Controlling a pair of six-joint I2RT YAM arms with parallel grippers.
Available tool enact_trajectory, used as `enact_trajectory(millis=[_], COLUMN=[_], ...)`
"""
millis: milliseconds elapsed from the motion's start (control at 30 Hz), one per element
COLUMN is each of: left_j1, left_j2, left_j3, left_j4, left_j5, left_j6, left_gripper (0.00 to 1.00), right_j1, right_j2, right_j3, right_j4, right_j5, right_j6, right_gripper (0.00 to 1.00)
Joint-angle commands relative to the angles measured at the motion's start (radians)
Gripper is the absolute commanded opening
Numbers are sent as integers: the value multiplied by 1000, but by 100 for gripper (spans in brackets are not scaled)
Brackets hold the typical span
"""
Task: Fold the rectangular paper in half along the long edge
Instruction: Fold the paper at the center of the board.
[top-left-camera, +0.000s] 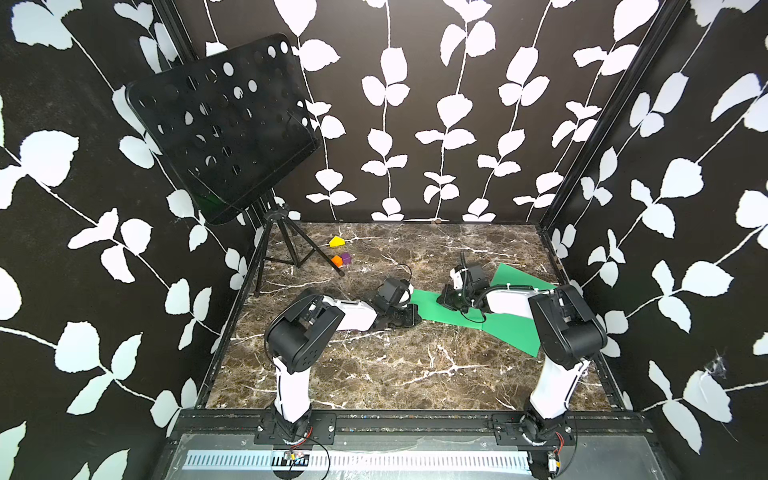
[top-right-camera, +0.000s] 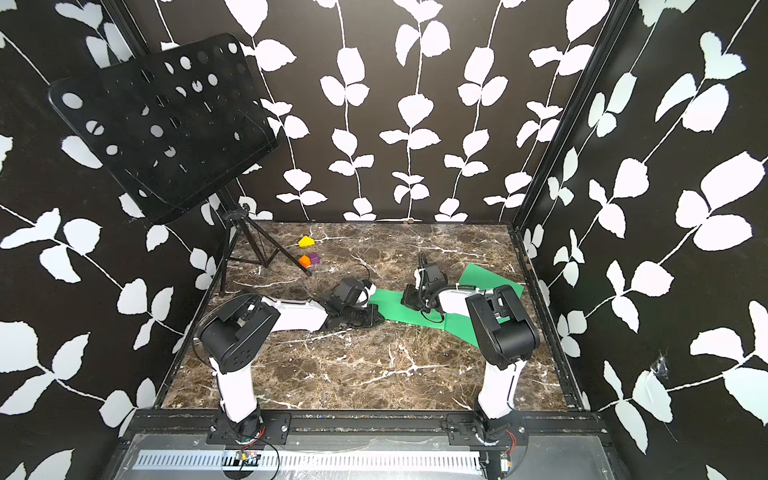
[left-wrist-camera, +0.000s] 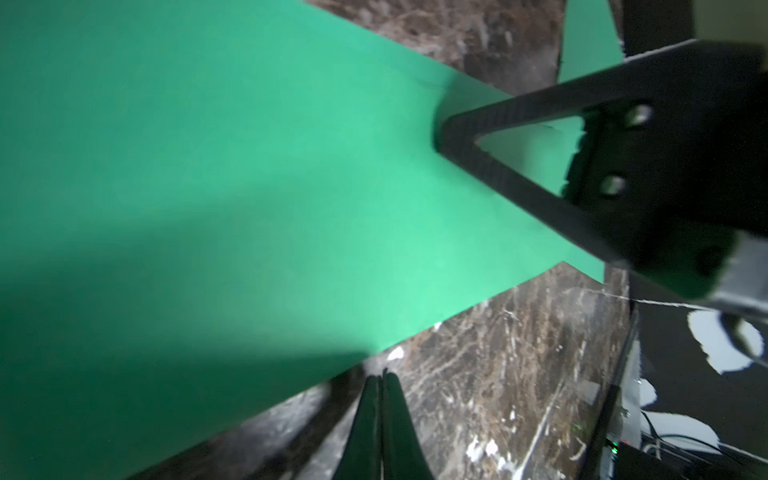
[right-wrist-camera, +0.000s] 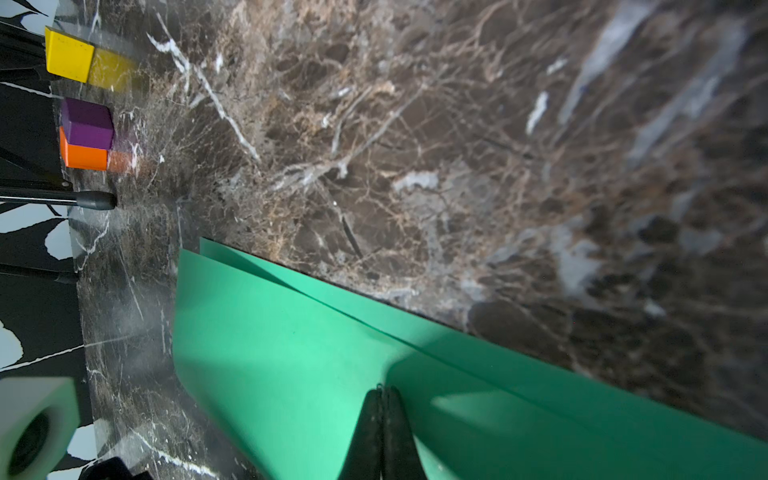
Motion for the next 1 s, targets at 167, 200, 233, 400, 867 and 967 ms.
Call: enact_trajectory(millis=[167,200,233,400,867,967], left_j1=[5,8,10,26,115,116], left_j2=[67,74,77,66,33,32], left_j3=[84,84,83,47,-23,-8], left_j4=[49,37,24,1,-17,-16], left_j5=[17,5,-1,-35,-83,-66], left_j6=[-26,-26,-23,-16,4,7], left_gripper=[5,5,5,4,7,8], right_j1=[-3,-4,-3,-5,-5,-3], right_j2=[41,41,41,47,57,54], right_j3=[-25,-27,-27,-29,-46,-50], right_j4=[-86,-90,-92,-88,-78,-66], right_j5=[32,32,36,38,8,-29], right_j6=[-13,-14,-17,-15,-29,-52], right_gripper=[0,0,0,0,0,0])
